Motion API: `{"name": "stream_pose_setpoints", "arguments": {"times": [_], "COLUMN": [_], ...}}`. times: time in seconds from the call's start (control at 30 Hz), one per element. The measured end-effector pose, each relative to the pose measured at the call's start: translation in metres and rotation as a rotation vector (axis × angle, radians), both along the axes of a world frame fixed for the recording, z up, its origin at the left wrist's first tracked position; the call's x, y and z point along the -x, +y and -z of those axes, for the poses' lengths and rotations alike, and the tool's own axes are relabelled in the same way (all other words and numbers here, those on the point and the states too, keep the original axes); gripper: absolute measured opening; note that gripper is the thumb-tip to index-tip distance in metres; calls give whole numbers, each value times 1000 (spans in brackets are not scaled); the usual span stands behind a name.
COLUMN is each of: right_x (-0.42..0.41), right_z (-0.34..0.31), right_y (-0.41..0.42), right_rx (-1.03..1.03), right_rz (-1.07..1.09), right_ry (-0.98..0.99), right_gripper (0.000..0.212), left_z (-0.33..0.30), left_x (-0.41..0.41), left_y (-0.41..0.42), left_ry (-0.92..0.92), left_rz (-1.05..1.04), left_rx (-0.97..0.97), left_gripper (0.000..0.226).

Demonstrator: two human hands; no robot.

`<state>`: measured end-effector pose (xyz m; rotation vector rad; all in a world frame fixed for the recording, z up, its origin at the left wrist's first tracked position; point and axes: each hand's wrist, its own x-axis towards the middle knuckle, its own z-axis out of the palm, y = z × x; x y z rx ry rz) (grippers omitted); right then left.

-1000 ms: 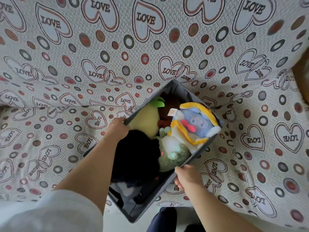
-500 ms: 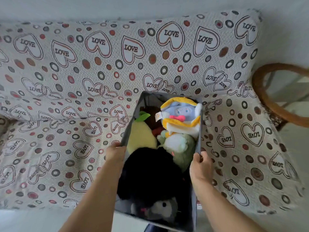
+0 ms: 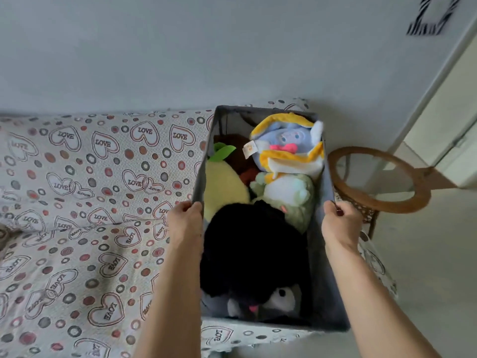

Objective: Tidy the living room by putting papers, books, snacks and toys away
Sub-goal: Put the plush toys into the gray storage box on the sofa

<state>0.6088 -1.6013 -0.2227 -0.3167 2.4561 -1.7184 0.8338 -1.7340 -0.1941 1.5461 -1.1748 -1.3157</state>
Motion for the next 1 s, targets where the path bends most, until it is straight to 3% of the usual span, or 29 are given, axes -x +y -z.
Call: {"name": "stream_pose_setpoints", "arguments": {"times": [0.13, 0.4, 0.6, 0.8, 1.0], "right_x": [15, 40, 61, 86, 127], "right_z": [-41, -89, -97, -103, -103], "right_y": [33, 95, 137, 173, 191], "right_rx": [72, 175, 143, 86, 52], "right_rz": [-12, -3, 47, 101, 162], "right_ry": [60, 90, 120, 131, 113], "right_gripper": [14, 25, 37, 40, 29], "left_z": [-36, -77, -91, -90, -92], "left_x": [10, 35, 61, 94, 144], "left_y": [30, 87, 114, 134, 141], "left_ry": [35, 111, 143, 164, 198], "left_rz": [31, 106, 159, 221, 281], "left_rx": [52, 127, 148, 120, 76], "left_gripper": [12, 11, 27, 22, 17]}}
